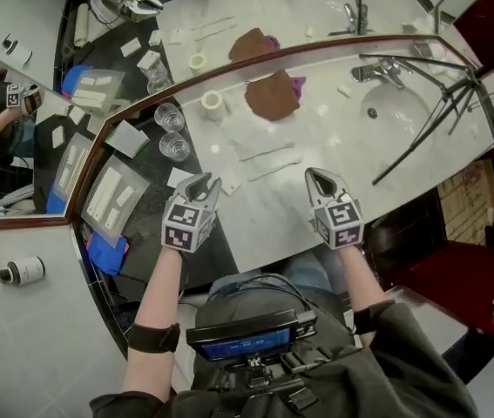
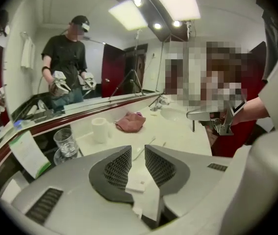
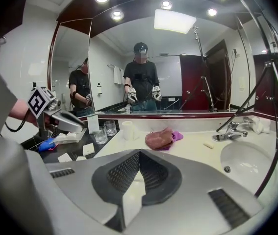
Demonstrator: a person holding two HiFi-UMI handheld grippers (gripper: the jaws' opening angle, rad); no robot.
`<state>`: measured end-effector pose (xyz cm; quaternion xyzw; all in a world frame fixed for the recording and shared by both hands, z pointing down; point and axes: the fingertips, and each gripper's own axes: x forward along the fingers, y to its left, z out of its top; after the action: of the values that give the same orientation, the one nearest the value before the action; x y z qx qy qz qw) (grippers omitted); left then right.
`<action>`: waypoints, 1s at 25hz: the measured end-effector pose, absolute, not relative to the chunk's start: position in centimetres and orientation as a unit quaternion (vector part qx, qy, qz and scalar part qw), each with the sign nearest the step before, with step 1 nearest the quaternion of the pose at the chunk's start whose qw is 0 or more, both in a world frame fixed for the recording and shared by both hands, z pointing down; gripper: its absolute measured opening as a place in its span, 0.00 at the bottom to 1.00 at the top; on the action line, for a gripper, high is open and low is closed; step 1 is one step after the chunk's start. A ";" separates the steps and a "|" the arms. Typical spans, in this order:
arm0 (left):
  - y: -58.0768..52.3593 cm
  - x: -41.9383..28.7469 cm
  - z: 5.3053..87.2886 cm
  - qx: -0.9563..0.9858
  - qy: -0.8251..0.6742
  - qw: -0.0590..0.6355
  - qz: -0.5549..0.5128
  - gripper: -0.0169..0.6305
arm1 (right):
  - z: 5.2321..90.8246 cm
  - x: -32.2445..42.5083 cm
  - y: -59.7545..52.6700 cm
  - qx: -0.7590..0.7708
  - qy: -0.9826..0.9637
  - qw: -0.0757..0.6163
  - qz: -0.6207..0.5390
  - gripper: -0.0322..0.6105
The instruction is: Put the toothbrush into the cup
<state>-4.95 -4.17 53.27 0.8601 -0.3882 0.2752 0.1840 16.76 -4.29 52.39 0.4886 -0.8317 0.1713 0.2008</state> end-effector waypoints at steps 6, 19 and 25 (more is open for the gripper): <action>-6.9 1.8 55.7 0.881 -0.250 0.154 0.372 0.25 | 55.0 19.6 -2.9 0.503 -0.817 0.200 0.199 0.05; -9.7 8.9 64.6 0.834 -0.059 0.108 0.538 0.31 | 59.0 25.1 0.0 0.544 -0.780 0.173 0.257 0.05; -9.6 9.7 68.6 0.807 -0.016 0.087 0.584 0.31 | 60.1 26.0 1.1 0.548 -0.775 0.160 0.272 0.05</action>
<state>9.73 -9.61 68.63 0.8066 -0.0156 0.5845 0.0870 25.95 1.06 60.15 0.5478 -0.7748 0.2719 0.1602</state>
